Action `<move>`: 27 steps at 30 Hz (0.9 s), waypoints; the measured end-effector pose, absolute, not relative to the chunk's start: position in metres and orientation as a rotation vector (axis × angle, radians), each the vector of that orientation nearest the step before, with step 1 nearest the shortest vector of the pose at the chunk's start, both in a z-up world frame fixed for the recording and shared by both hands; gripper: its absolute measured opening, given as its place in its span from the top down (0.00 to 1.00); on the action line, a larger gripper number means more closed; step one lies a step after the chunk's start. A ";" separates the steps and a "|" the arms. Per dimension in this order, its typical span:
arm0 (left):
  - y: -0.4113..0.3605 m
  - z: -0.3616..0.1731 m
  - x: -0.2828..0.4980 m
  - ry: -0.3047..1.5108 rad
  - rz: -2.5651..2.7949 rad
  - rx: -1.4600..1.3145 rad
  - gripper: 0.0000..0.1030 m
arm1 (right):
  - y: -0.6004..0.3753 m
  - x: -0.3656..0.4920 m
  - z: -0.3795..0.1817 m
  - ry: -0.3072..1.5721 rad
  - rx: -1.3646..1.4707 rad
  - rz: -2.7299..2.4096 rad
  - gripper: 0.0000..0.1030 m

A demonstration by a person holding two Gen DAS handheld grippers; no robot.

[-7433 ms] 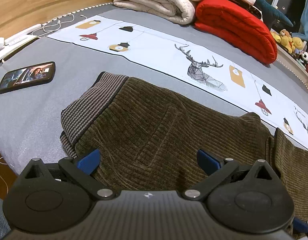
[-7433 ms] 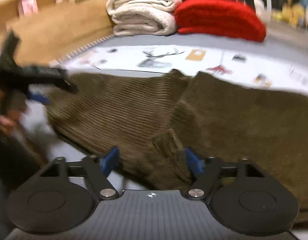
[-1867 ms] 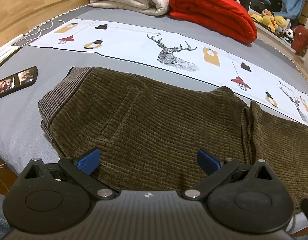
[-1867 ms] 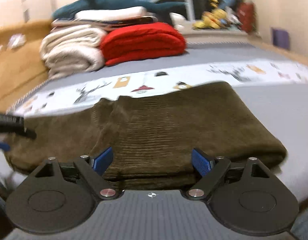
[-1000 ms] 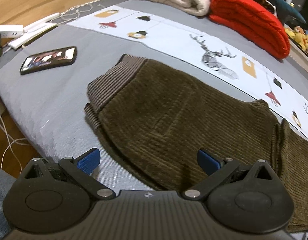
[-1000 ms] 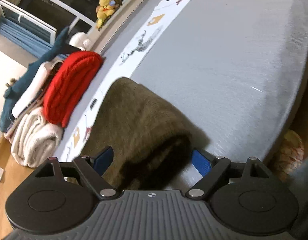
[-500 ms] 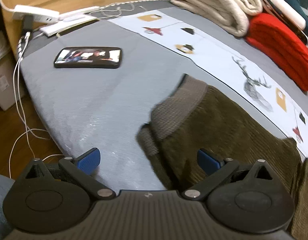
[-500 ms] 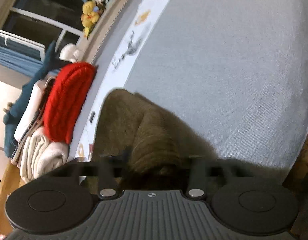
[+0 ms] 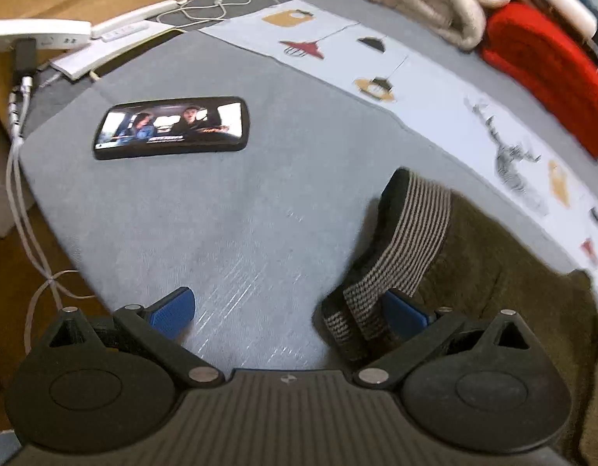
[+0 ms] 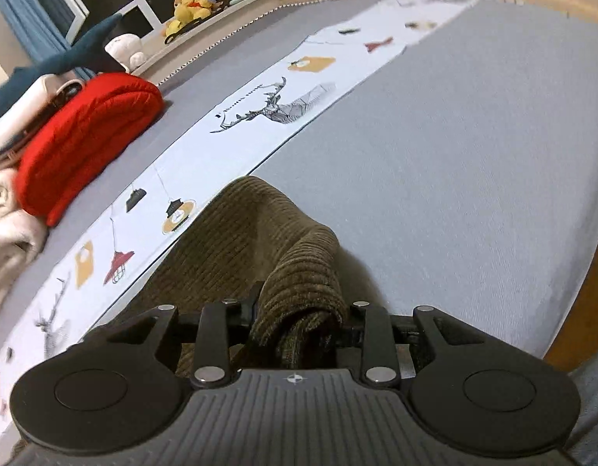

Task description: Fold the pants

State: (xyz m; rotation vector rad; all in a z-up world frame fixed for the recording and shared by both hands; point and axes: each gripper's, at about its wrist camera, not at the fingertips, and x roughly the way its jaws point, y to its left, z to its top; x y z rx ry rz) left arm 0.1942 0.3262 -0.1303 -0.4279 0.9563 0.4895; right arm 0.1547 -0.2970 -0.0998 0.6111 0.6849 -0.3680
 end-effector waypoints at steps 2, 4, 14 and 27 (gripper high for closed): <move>0.337 -0.124 0.186 0.901 0.488 -0.476 0.00 | -0.272 0.159 -0.084 0.637 0.517 -0.321 0.70; 0.353 -0.117 0.178 0.858 0.497 -0.532 0.00 | -0.233 0.166 -0.063 0.589 0.401 -0.249 0.70; 0.444 -0.128 0.135 0.801 0.640 -0.881 0.00 | 0.055 0.164 -0.045 0.384 -0.051 0.434 0.71; 0.375 -0.099 0.151 0.728 0.234 -0.624 0.00 | 0.061 0.120 -0.089 0.563 -0.140 0.728 0.18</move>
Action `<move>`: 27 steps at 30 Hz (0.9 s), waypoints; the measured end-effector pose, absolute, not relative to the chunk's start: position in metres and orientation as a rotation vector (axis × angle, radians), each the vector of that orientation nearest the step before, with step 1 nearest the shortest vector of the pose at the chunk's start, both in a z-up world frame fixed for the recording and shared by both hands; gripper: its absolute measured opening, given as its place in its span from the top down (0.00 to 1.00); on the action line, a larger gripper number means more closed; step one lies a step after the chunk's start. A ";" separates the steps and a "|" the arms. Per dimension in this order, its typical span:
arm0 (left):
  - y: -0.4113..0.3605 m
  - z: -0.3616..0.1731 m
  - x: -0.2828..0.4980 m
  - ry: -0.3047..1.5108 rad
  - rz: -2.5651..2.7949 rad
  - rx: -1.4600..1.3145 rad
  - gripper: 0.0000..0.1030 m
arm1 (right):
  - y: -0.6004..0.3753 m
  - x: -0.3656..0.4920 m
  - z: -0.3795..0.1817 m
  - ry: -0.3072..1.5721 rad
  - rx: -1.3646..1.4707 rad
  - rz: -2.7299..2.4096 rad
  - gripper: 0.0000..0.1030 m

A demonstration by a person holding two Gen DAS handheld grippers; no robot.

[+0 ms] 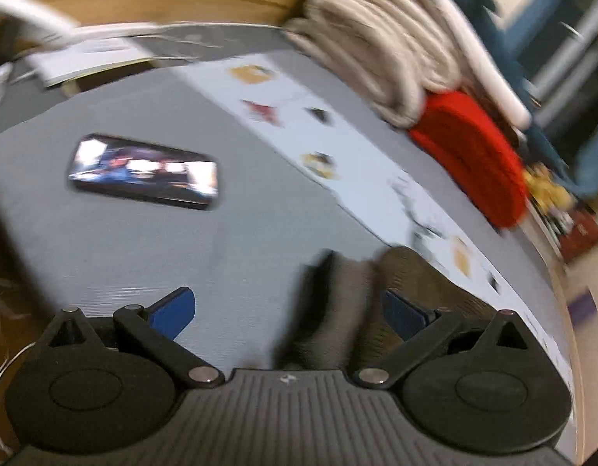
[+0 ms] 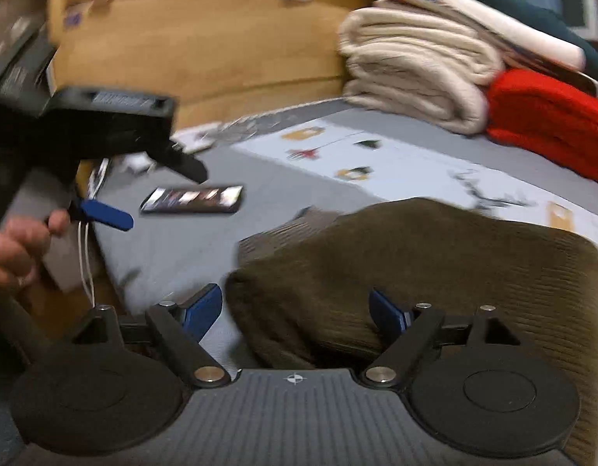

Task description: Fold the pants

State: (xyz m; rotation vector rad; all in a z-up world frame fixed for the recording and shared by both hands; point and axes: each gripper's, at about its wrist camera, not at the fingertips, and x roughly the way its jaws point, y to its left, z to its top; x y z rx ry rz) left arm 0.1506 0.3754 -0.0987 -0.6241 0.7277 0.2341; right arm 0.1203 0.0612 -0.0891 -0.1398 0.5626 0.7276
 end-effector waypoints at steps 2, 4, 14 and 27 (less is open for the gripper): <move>0.354 -0.098 0.163 0.765 0.192 -0.559 0.00 | 0.029 0.121 -0.080 0.549 -0.149 0.655 0.18; 0.329 -0.103 0.177 0.829 0.196 -0.462 0.00 | -0.002 0.129 -0.076 0.538 -0.158 0.565 0.18; 0.277 -0.134 0.195 1.004 0.193 -0.342 0.48 | -0.085 0.175 -0.098 0.748 0.155 0.345 0.19; 0.287 -0.125 0.209 1.066 0.124 -0.462 0.18 | -0.069 0.119 -0.117 0.870 0.497 0.563 0.23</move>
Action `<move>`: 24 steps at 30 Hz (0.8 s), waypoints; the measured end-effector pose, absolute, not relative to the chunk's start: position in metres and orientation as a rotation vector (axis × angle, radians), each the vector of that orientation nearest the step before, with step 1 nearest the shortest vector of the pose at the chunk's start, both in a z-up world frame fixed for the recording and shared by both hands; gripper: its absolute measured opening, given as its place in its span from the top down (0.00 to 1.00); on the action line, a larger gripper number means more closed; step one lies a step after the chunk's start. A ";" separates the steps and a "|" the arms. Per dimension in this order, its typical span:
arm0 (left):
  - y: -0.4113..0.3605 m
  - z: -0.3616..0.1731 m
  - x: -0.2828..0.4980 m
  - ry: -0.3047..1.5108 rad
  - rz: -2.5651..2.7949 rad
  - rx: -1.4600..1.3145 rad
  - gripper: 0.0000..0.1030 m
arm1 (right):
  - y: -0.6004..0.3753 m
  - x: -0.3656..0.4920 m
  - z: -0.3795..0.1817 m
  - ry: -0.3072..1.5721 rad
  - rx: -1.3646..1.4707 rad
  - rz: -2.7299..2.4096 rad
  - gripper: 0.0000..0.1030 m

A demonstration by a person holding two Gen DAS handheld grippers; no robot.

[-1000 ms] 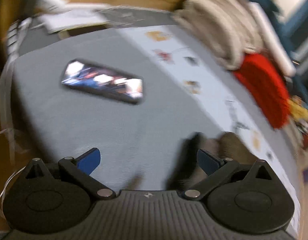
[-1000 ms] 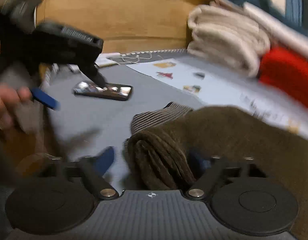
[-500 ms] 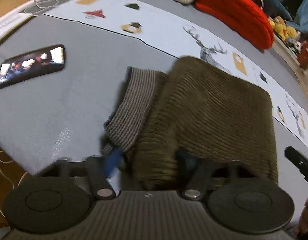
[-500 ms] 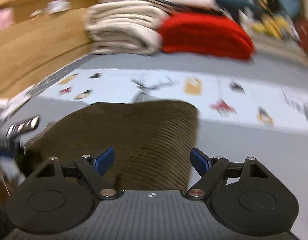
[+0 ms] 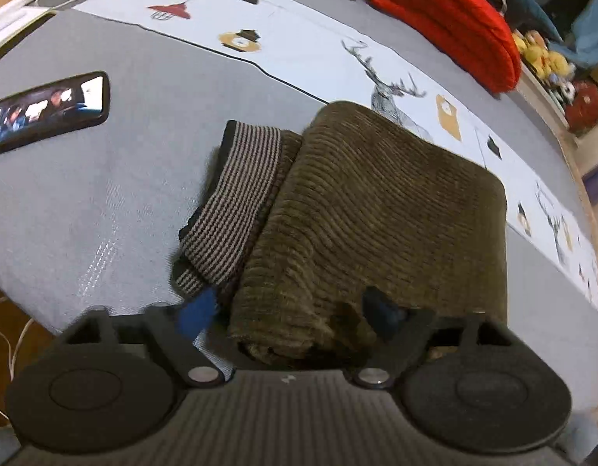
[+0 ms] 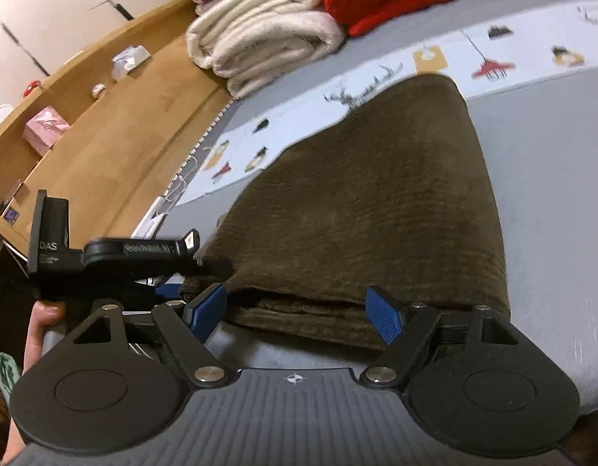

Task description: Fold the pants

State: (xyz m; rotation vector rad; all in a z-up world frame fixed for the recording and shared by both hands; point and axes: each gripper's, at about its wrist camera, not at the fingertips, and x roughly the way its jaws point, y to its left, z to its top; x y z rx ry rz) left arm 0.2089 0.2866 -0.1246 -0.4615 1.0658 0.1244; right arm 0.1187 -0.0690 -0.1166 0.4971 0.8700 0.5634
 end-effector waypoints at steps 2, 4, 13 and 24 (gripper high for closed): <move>0.282 -0.126 0.213 1.085 0.157 -0.421 0.53 | -0.071 0.116 -0.117 0.876 0.504 0.557 0.23; 0.279 -0.123 0.209 1.080 0.163 -0.397 0.59 | -0.074 0.111 -0.115 0.882 0.496 0.545 0.23; 0.271 -0.081 0.211 0.970 0.090 -0.427 0.68 | -0.094 0.108 -0.123 0.916 0.548 0.479 0.23; 0.329 -0.110 0.190 0.946 0.213 -0.524 0.69 | -0.118 0.111 -0.127 0.905 0.586 0.447 0.24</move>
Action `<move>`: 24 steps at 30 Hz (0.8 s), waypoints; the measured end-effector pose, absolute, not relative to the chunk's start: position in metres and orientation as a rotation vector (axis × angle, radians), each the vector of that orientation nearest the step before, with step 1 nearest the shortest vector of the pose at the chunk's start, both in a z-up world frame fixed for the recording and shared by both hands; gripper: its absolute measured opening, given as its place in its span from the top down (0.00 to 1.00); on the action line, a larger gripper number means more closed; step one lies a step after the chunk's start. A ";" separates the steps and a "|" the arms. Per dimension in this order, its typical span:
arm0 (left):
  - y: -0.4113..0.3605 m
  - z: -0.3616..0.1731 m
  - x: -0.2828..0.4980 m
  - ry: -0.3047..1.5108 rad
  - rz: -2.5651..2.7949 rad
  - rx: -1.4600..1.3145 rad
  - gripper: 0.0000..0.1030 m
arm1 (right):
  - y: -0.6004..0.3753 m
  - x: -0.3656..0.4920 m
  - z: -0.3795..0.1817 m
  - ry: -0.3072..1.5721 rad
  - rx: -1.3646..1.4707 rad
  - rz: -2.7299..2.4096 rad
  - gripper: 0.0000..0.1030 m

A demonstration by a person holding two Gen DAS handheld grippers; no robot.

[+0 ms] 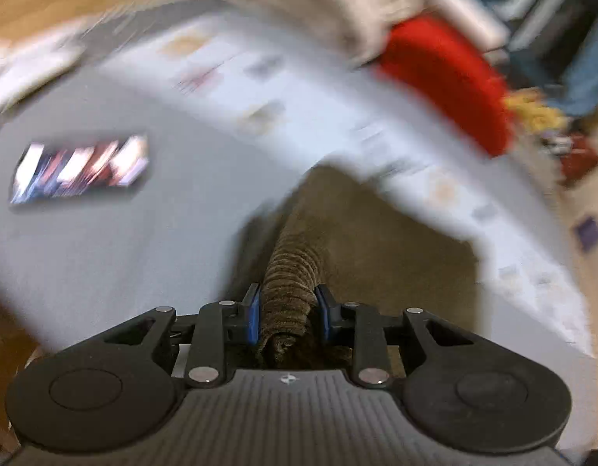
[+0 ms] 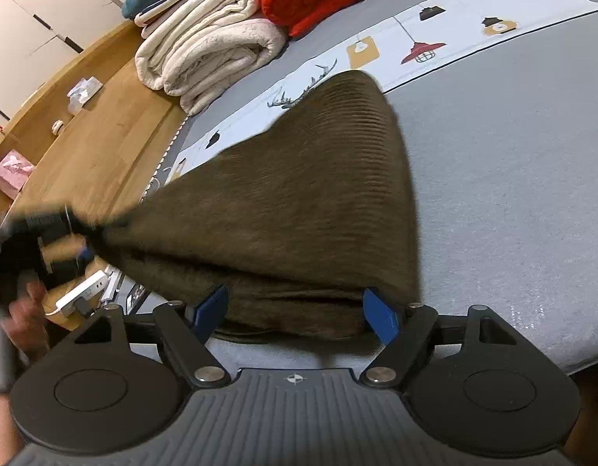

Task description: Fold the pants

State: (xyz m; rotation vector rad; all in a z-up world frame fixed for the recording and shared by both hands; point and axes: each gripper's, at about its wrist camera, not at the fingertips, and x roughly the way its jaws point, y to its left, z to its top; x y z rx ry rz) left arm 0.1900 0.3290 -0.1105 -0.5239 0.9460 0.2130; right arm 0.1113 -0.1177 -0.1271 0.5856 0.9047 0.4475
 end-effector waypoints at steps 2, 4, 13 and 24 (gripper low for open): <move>0.340 -0.146 0.176 0.949 0.209 -0.592 0.66 | -0.117 0.112 -0.131 0.906 0.561 0.447 0.23; 0.338 -0.139 0.170 0.895 0.188 -0.609 0.66 | -0.116 0.115 -0.134 0.914 0.531 0.432 0.22; 0.337 -0.145 0.167 0.885 0.190 -0.597 0.55 | -0.114 0.123 -0.134 0.917 0.536 0.417 0.22; 0.341 -0.145 0.161 0.864 0.208 -0.604 0.44 | -0.078 0.102 -0.147 0.947 0.166 0.476 0.23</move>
